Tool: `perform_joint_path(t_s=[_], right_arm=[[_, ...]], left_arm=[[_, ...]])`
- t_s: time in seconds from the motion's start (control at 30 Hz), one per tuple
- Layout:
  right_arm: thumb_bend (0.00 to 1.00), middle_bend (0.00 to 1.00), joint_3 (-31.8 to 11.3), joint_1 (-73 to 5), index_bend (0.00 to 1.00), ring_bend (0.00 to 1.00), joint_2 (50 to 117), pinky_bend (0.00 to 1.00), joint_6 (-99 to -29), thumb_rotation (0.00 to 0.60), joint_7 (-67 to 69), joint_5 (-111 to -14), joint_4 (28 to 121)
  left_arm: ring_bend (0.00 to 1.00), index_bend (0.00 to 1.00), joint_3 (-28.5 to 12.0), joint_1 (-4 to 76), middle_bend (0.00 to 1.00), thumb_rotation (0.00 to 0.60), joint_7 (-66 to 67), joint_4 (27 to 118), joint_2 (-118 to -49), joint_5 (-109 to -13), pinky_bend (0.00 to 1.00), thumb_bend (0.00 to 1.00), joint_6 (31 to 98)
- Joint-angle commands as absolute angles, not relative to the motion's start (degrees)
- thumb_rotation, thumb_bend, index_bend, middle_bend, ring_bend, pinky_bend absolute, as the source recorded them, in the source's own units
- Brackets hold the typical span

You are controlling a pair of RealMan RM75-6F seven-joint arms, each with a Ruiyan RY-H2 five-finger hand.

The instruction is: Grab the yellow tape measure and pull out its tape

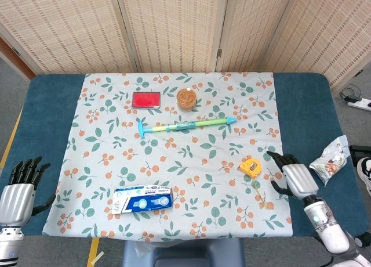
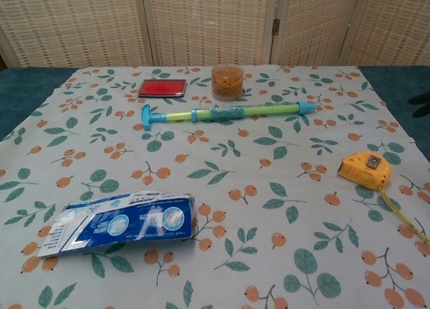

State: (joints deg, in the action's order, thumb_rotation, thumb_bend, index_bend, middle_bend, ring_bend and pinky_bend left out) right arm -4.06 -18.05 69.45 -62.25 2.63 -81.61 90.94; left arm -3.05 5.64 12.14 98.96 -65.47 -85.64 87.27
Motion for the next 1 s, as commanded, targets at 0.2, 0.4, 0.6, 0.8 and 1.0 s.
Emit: perform_joint_path(t_s=[0.2,0.4,0.6,0.8,1.0], right_arm=[[0.32,0.08,-7.11,-22.67,0.01,0.11,76.16,0.12,-55.92,0.600,-5.28,-71.06,88.29],[0.31,0.07,-8.32,-24.86,0.00,0.10,80.28,0.12,-54.26,0.600,-7.70,-66.98,85.82],[0.31,0.07,-8.90,-27.28,0.00,0.10,83.47,0.12,-52.27,0.600,-9.16,-64.77,83.19],[0.31,0.07,-8.64,-28.52,0.00,0.11,85.13,0.11,-51.04,0.600,-10.11,-63.25,80.60],[0.31,0.08,-8.08,-28.81,0.00,0.13,84.34,0.12,-49.66,0.600,-11.06,-60.79,78.56]], left_arm=[[0.09,0.22,-3.03,5.67,0.11,0.600,12.27,99.10,-65.43,-85.55,0.00,0.29,86.99],[0.09,0.22,-3.12,5.73,0.11,0.600,12.10,98.86,-65.42,-85.21,0.00,0.29,86.64],[0.09,0.22,-3.24,5.86,0.11,0.600,11.78,98.52,-65.47,-84.99,0.00,0.29,86.35],[0.09,0.22,-3.17,5.75,0.11,0.600,11.71,98.29,-65.44,-84.63,0.00,0.29,86.14],[0.09,0.23,-3.17,5.91,0.11,0.600,11.98,98.39,-65.58,-84.69,0.00,0.29,85.90]])
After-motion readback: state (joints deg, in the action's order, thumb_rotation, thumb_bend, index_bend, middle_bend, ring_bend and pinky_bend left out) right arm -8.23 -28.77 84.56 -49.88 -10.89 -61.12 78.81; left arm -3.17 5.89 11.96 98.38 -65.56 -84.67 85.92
